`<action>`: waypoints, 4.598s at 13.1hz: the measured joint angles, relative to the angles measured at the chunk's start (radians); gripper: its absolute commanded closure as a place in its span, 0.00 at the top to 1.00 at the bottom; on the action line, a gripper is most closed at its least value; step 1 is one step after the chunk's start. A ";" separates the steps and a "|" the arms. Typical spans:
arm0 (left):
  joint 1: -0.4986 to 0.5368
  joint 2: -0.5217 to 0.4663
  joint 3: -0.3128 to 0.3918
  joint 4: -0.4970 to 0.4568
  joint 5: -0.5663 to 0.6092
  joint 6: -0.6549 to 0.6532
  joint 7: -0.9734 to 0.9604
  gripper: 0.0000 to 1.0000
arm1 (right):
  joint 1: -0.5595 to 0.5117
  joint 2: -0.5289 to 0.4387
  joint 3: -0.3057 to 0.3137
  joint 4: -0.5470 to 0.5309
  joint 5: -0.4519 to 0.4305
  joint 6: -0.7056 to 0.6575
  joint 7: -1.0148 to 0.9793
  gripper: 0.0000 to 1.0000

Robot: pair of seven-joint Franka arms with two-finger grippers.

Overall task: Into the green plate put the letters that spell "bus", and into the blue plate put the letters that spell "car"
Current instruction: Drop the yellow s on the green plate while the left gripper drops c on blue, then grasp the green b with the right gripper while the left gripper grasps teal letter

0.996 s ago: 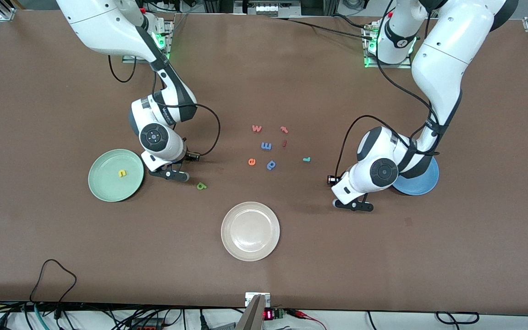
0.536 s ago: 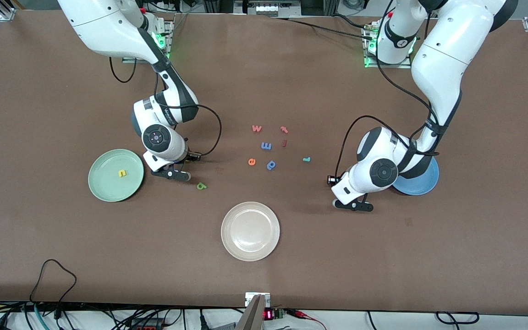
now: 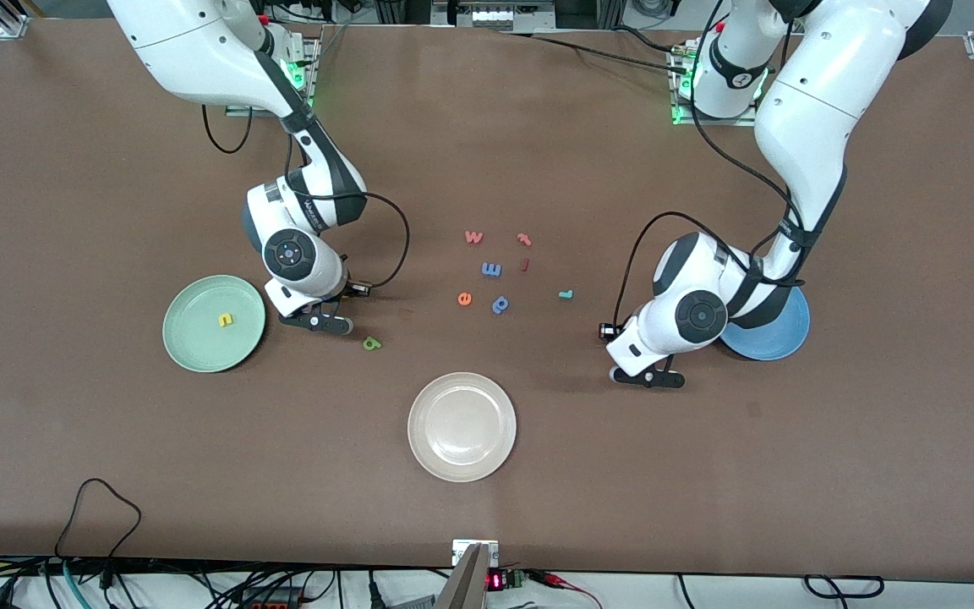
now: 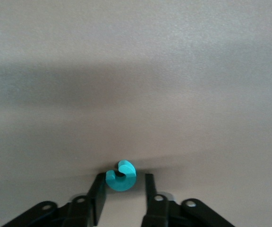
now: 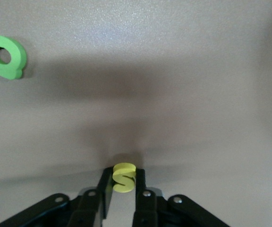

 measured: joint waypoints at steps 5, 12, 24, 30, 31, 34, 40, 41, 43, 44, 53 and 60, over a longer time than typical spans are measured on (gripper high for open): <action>-0.001 0.000 0.003 0.001 0.001 -0.001 -0.006 0.23 | -0.023 -0.018 -0.013 0.010 0.000 0.001 -0.059 0.11; 0.046 -0.015 0.013 0.024 0.056 -0.037 -0.007 0.15 | -0.348 -0.110 -0.029 0.007 -0.002 -0.068 -0.533 0.40; 0.479 -0.148 0.020 -0.084 0.061 -0.318 0.399 0.55 | -0.074 -0.115 -0.006 0.071 0.000 -0.056 -0.521 0.51; 0.464 -0.149 -0.006 -0.109 0.061 -0.329 0.381 0.60 | -0.003 0.004 -0.007 0.164 -0.001 -0.042 -0.496 0.51; 0.465 -0.149 -0.024 -0.108 0.061 -0.336 0.372 0.53 | 0.011 0.027 -0.007 0.178 -0.001 -0.035 -0.496 0.51; 0.460 -0.150 -0.158 -0.109 0.060 -0.348 0.259 0.47 | 0.049 0.093 -0.008 0.232 -0.002 0.008 -0.538 0.52; 0.228 -0.117 -0.279 -0.132 0.060 -0.204 0.016 0.47 | 0.057 0.156 -0.012 0.298 -0.002 0.084 -0.665 0.53; 0.172 -0.112 -0.280 -0.140 0.060 -0.164 -0.020 0.47 | 0.057 0.161 -0.012 0.300 -0.002 0.087 -0.677 0.53; 0.111 -0.108 -0.279 -0.162 0.060 -0.087 -0.051 0.47 | 0.057 0.166 -0.013 0.300 -0.002 0.089 -0.686 0.54; 0.103 -0.104 -0.279 -0.173 0.060 -0.060 -0.057 0.47 | 0.057 0.167 -0.014 0.300 -0.003 0.089 -0.692 0.54; 0.065 -0.054 -0.260 -0.187 0.064 0.038 -0.130 0.46 | 0.056 0.185 -0.030 0.300 -0.005 0.118 -0.765 0.54; 0.065 -0.047 -0.239 -0.187 0.118 0.064 -0.150 0.46 | 0.056 0.190 -0.034 0.300 -0.006 0.123 -0.770 0.51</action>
